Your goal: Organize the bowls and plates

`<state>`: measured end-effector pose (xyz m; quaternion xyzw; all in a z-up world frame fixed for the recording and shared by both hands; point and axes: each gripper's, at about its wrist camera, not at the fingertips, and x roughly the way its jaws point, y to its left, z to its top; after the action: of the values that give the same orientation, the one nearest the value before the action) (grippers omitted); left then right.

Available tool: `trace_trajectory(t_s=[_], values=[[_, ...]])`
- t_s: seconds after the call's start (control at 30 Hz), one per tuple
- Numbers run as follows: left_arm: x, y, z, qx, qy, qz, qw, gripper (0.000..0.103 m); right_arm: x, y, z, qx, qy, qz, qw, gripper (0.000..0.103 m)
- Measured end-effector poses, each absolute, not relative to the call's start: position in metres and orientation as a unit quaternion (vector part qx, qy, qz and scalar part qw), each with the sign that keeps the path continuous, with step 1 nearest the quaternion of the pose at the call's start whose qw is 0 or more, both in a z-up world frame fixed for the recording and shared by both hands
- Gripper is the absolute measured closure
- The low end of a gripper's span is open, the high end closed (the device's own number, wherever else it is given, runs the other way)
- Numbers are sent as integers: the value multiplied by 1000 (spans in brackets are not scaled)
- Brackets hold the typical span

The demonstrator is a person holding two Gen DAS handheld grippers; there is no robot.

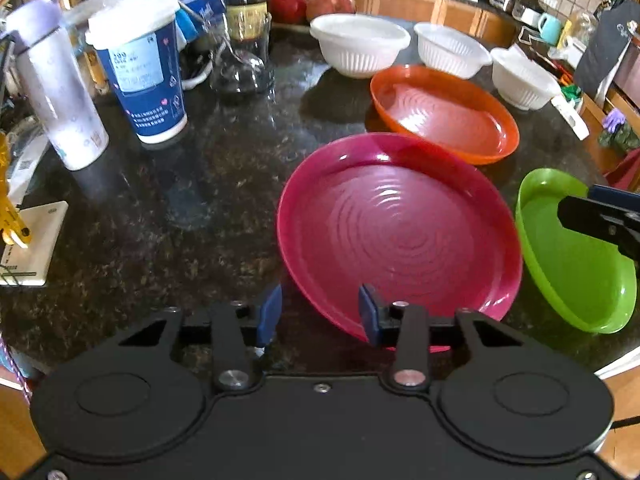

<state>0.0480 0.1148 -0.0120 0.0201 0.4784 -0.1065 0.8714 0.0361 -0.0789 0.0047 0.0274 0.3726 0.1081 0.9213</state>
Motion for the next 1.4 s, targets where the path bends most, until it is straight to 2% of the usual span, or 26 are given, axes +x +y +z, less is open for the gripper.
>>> trace_trajectory(t_s=[0.07, 0.17, 0.5, 1.03, 1.2, 1.33, 1.4], values=[[52, 117, -13, 19, 486, -117, 866, 54, 43, -76, 1, 26, 388, 117, 914, 53], [61, 120, -13, 22, 491, -124, 862, 56, 53, -70, -2, 15, 398, 122, 909, 56], [92, 126, -16, 21, 508, -144, 849, 59, 97, -54, -18, -8, 436, 117, 892, 56], [100, 131, -22, 2, 523, -135, 841, 61, 114, -56, -30, -7, 457, 113, 882, 57], [99, 126, -22, 4, 521, -133, 843, 61, 117, -54, -35, -12, 467, 109, 878, 66], [98, 126, -22, 5, 517, -129, 846, 65, 118, -51, -41, -18, 471, 94, 877, 74], [98, 128, -22, 1, 517, -128, 847, 67, 117, -51, -40, -15, 470, 90, 878, 74]])
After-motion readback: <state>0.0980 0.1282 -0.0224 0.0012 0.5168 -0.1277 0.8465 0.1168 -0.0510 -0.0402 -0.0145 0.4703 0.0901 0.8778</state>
